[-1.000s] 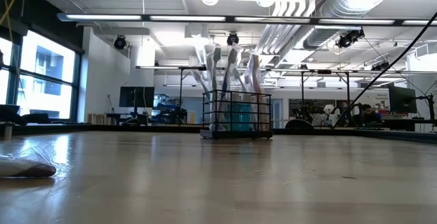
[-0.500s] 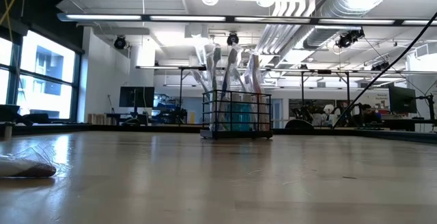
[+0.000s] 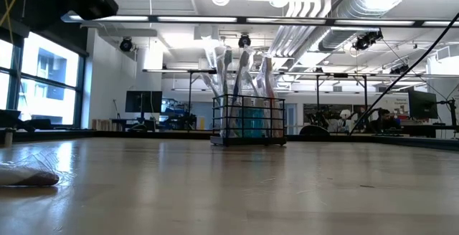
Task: Pick & Place toothbrushing station
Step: Put the purple toothbrush into the mesh organizer
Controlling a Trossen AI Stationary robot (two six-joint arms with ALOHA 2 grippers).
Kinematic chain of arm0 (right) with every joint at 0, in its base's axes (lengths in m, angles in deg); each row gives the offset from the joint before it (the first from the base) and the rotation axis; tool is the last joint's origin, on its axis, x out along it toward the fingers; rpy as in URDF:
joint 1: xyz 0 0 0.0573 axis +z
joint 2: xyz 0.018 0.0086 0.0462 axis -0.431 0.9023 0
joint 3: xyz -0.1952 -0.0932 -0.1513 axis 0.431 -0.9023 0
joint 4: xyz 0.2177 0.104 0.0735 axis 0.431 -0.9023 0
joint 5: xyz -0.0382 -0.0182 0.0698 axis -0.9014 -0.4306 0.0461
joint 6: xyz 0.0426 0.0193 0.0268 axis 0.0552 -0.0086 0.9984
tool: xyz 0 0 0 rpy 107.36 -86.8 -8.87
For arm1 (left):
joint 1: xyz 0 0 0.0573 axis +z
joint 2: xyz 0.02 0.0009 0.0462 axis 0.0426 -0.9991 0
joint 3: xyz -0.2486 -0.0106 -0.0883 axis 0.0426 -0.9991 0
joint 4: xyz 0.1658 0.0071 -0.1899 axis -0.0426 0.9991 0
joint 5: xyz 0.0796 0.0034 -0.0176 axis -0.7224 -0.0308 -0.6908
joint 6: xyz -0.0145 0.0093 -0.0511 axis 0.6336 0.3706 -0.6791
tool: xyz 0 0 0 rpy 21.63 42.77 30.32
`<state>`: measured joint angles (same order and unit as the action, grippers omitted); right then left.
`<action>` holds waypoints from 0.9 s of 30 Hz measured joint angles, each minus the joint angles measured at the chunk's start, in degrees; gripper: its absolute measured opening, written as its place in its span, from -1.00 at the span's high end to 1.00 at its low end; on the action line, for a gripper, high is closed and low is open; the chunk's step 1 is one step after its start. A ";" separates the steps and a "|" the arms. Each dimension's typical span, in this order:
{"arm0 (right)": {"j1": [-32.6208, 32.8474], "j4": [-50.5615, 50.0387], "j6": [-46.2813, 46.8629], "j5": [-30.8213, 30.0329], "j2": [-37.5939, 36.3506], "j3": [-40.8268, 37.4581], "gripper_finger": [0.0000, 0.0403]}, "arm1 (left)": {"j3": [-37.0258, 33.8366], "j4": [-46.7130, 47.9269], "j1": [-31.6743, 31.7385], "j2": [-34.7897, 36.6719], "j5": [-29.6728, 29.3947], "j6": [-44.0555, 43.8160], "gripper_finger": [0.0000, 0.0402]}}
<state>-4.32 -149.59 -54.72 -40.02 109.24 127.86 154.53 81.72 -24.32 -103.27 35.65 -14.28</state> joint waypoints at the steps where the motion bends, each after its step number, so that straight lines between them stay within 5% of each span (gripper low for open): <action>1: 0.00 -0.06 -0.03 -0.01 0.00 0.00 0.99 | 0.00 -0.01 -0.27 0.03 0.05 -0.51 -0.21; 13: -1.23 -0.87 1.71 -0.10 0.00 0.00 0.99 | -0.03 6.22 -0.28 0.03 11.27 -1.54 -0.21; 21: -2.82 -0.91 4.99 0.32 0.00 0.00 0.99 | -0.04 7.74 -0.27 0.01 -2.67 3.14 -0.21; 27: -2.97 -1.55 10.69 5.15 0.00 0.00 0.99 | -0.05 1.18 -0.49 0.01 -3.28 4.08 -0.21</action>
<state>-7.29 -151.13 -44.03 -34.87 109.24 127.86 154.48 82.90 -24.81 -103.26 32.37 -10.20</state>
